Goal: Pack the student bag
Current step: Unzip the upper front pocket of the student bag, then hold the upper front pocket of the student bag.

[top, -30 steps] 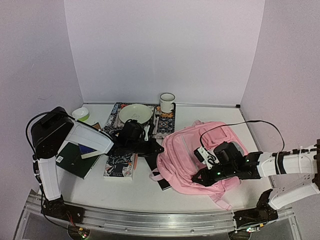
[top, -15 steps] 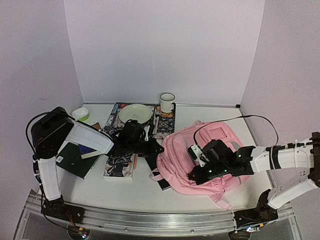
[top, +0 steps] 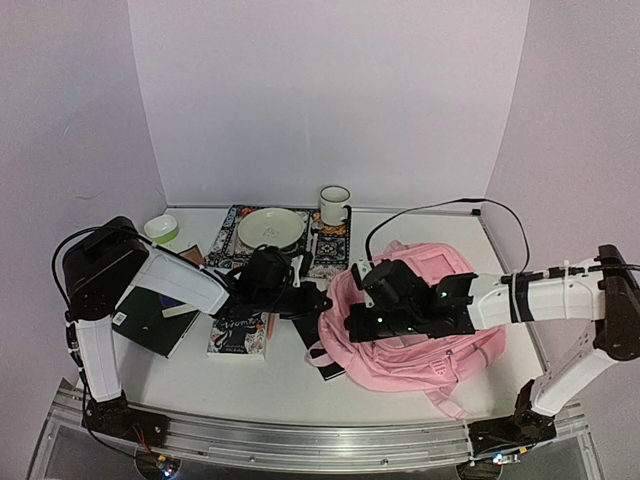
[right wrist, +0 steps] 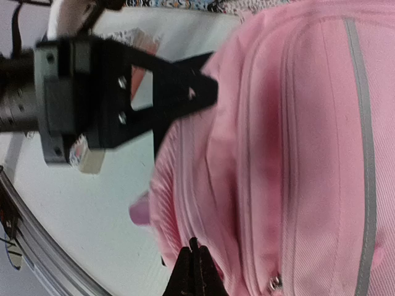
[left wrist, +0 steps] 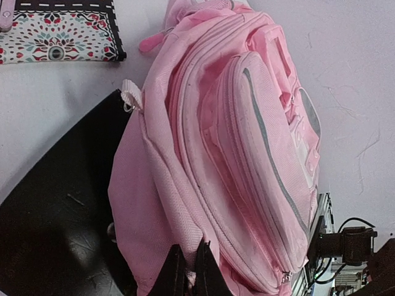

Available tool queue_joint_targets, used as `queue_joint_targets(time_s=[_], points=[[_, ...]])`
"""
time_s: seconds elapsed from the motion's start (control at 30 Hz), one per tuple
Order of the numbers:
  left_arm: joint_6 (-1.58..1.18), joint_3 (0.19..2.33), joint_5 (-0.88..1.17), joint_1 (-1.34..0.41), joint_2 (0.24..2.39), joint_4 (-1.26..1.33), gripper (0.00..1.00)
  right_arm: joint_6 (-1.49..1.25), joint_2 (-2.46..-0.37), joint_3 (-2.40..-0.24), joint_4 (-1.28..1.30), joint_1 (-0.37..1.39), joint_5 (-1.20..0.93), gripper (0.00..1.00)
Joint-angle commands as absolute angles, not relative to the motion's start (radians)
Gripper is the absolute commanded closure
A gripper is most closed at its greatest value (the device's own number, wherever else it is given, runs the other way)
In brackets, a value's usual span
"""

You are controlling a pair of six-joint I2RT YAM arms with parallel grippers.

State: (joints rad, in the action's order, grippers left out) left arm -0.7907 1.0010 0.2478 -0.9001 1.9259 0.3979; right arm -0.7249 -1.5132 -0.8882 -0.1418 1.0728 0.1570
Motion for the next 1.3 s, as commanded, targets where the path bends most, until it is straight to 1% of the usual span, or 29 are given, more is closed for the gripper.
queue_joint_targets(time_s=[0.0, 0.1, 0.17, 0.23, 0.3, 0.37, 0.43, 0.53, 0.6, 0.77, 0.87, 1.03, 1.13, 1.27], points=[[-0.792, 0.977, 0.233, -0.921, 1.853, 0.489, 1.00, -0.742, -1.576, -0.986, -0.171, 1.077, 0.263, 1.00], [-0.761, 0.955, 0.193, -0.921, 1.831, 0.489, 0.98, -0.677, -1.576, -1.025, -0.141, 1.077, 0.259, 0.99], [-0.717, 0.941, 0.160, -0.921, 1.811, 0.486, 0.89, -0.641, -1.556, -1.017, -0.099, 1.077, 0.270, 0.90], [-0.678, 0.924, 0.122, -0.919, 1.782, 0.484, 0.83, -0.618, -1.529, -0.998, -0.026, 1.077, 0.292, 0.78], [-0.632, 0.911, 0.098, -0.919, 1.754, 0.478, 0.72, -0.612, -1.497, -0.969, 0.041, 1.077, 0.310, 0.67], [-0.586, 0.903, 0.083, -0.919, 1.729, 0.468, 0.60, -0.618, -1.457, -0.929, 0.071, 1.075, 0.326, 0.61], [-0.540, 0.899, 0.069, -0.920, 1.706, 0.446, 0.51, -0.624, -1.425, -0.898, 0.093, 1.071, 0.335, 0.56], [-0.482, 0.898, 0.060, -0.927, 1.672, 0.409, 0.43, -0.639, -1.378, -0.857, 0.131, 1.058, 0.361, 0.48], [-0.449, 0.901, 0.057, -0.941, 1.656, 0.382, 0.40, -0.663, -1.346, -0.825, 0.148, 1.037, 0.372, 0.46], [-0.376, 0.939, -0.016, -1.038, 1.643, 0.300, 0.35, -0.735, -1.285, -0.749, 0.174, 0.970, 0.380, 0.35], [-0.355, 0.962, -0.069, -1.098, 1.642, 0.267, 0.34, -0.780, -1.245, -0.702, 0.181, 0.923, 0.362, 0.31], [-0.316, 1.030, -0.113, -1.185, 1.686, 0.213, 0.35, -0.829, -1.197, -0.636, 0.189, 0.864, 0.372, 0.19], [-0.304, 1.080, -0.122, -1.211, 1.732, 0.165, 0.34, -0.816, -1.201, -0.622, 0.170, 0.840, 0.357, 0.19], [-0.298, 1.118, -0.115, -1.227, 1.769, 0.151, 0.35, -0.804, -1.257, -0.625, 0.119, 0.832, 0.300, 0.20]])
